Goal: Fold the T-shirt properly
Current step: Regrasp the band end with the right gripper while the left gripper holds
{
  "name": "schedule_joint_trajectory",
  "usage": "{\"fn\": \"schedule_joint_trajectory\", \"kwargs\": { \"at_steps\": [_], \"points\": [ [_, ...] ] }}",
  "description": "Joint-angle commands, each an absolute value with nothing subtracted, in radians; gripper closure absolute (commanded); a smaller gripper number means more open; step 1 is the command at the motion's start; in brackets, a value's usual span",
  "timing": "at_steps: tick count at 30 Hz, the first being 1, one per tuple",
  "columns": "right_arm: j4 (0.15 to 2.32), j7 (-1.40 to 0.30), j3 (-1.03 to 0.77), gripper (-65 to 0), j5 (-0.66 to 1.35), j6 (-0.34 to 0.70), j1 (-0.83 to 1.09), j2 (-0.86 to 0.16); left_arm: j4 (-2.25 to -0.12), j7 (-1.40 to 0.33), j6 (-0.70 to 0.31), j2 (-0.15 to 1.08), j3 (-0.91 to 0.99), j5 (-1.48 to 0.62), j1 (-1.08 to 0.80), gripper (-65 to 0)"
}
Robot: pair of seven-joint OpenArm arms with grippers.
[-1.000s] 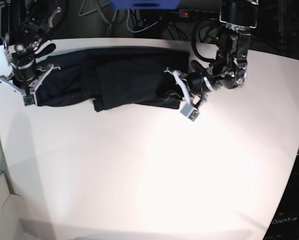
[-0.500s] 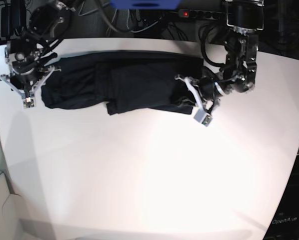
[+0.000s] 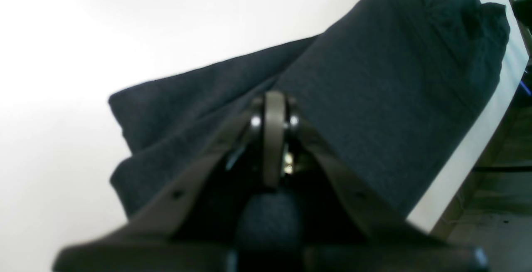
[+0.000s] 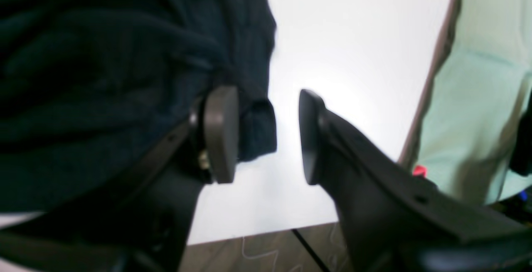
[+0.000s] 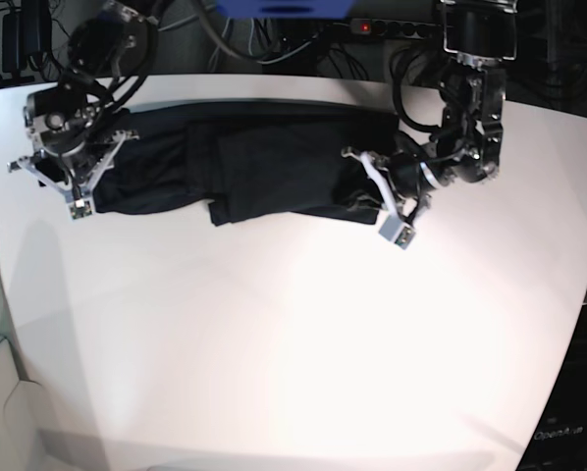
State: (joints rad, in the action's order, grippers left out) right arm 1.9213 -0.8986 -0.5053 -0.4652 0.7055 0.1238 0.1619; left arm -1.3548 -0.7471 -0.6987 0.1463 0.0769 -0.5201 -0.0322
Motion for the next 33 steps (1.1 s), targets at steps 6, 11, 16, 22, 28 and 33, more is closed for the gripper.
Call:
{"fn": "schedule_joint_trajectory", "kwargs": {
  "at_steps": [6,11,16,22,28,33],
  "points": [
    [1.939,-0.989,-0.513,-34.7,-0.466,0.698,0.027,0.157,-1.366,-0.731,-0.698,0.148,0.079,-0.533,-0.015,0.0],
    [1.939,-1.127,-0.509,-40.2,-0.325,0.698,-0.016,0.157,-1.368,-0.731,-0.698,0.148,0.081,-0.533,-0.013,0.0],
    [1.939,-1.308,-0.513,-40.4,-0.102,0.698,-0.019,0.087,-1.366,-0.731,-0.698,0.154,0.082,-0.533,-0.013,0.0],
    [1.939,-1.356,-0.516,-40.4,0.002,0.698,-0.021,0.042,-1.365,-0.731,-0.698,0.154,0.082,-0.532,-0.013,0.0],
    [1.850,-1.343,-0.535,-40.5,0.007,0.698,-0.025,0.044,-1.369,-0.731,-0.698,0.154,0.084,-0.533,-0.013,0.0],
    [1.687,-1.228,-0.535,-40.5,0.007,0.698,-0.025,0.042,-1.369,-0.730,-0.698,0.154,0.084,-0.533,-0.013,0.0]
  ]
}}
